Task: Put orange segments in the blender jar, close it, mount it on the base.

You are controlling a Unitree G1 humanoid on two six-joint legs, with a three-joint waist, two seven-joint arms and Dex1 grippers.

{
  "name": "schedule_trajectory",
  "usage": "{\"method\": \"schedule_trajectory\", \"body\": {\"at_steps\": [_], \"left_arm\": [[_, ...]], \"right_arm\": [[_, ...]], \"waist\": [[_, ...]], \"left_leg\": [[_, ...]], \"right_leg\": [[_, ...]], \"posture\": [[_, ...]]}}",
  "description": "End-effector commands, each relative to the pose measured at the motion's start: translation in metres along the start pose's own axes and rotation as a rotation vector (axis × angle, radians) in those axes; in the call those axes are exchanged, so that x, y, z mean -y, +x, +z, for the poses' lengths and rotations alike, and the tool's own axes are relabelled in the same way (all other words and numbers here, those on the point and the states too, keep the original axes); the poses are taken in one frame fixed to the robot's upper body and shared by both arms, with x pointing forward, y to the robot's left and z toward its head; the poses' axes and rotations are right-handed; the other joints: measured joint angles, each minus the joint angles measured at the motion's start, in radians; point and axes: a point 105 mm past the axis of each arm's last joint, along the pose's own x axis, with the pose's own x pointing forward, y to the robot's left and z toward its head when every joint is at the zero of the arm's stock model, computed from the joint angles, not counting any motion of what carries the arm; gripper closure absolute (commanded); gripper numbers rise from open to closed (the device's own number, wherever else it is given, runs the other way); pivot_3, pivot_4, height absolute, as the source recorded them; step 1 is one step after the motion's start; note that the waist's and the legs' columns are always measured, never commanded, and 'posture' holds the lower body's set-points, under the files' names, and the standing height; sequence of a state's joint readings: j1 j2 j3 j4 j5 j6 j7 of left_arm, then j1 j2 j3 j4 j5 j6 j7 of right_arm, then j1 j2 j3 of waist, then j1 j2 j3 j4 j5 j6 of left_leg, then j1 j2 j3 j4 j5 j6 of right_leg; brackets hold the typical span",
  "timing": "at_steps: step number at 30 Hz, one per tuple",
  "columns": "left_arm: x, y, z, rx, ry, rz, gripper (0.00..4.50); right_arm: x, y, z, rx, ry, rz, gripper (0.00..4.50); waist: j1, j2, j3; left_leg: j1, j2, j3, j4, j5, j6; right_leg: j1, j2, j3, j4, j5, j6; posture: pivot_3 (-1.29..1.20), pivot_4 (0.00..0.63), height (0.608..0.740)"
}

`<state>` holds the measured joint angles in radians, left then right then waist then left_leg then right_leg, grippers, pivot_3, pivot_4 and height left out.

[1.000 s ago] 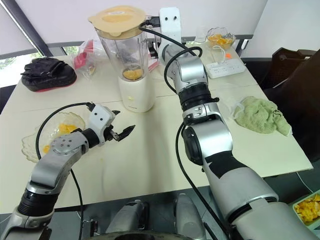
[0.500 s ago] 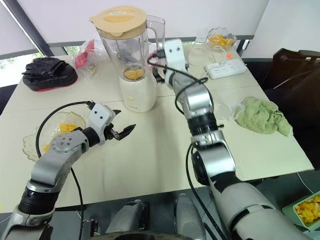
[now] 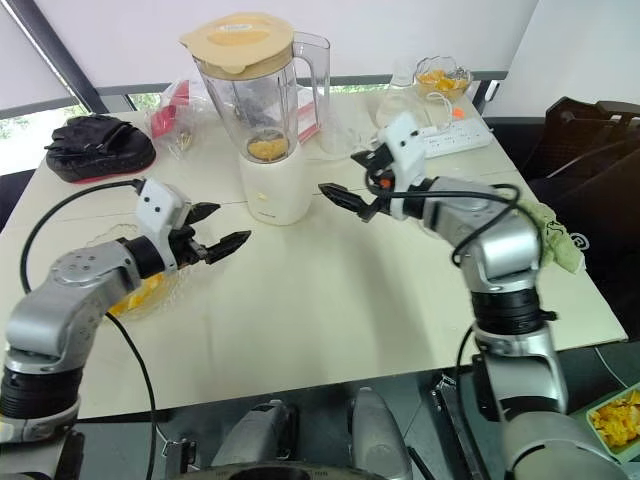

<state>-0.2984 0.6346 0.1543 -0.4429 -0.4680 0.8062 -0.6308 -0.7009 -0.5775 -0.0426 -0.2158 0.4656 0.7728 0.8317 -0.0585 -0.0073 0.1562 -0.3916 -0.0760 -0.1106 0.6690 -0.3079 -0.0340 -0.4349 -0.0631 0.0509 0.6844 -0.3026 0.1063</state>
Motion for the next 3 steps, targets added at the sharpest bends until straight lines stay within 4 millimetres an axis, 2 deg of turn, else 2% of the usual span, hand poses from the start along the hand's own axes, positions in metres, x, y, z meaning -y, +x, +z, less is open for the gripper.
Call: {"method": "schedule_trajectory", "body": {"at_steps": [1, 3], "left_arm": [[0.0039, -0.0128, 0.0211, 0.044, 0.046, -0.037, 0.26], [0.0051, -0.0169, 0.0227, 0.044, 0.046, -0.044, 0.26]], "right_arm": [[-0.0123, -0.0173, 0.0134, 0.031, -0.042, 0.092, 0.05], [-0.0147, -0.0243, 0.012, 0.013, -0.039, 0.114, 0.05]], "waist": [[0.003, 0.0, 0.0], [0.006, 0.0, 0.0]], "left_leg": [[0.0, 0.0, 0.0, 0.0, 0.0, 0.0], [0.0, 0.0, 0.0, 0.0, -0.001, 0.001]], "right_leg": [[0.0, 0.0, 0.0, 0.0, 0.0, 0.0], [0.0, 0.0, 0.0, 0.0, 0.0, 0.0]], "posture": [[0.0, 0.15, 0.74], [0.0, 0.15, 0.74]]}}
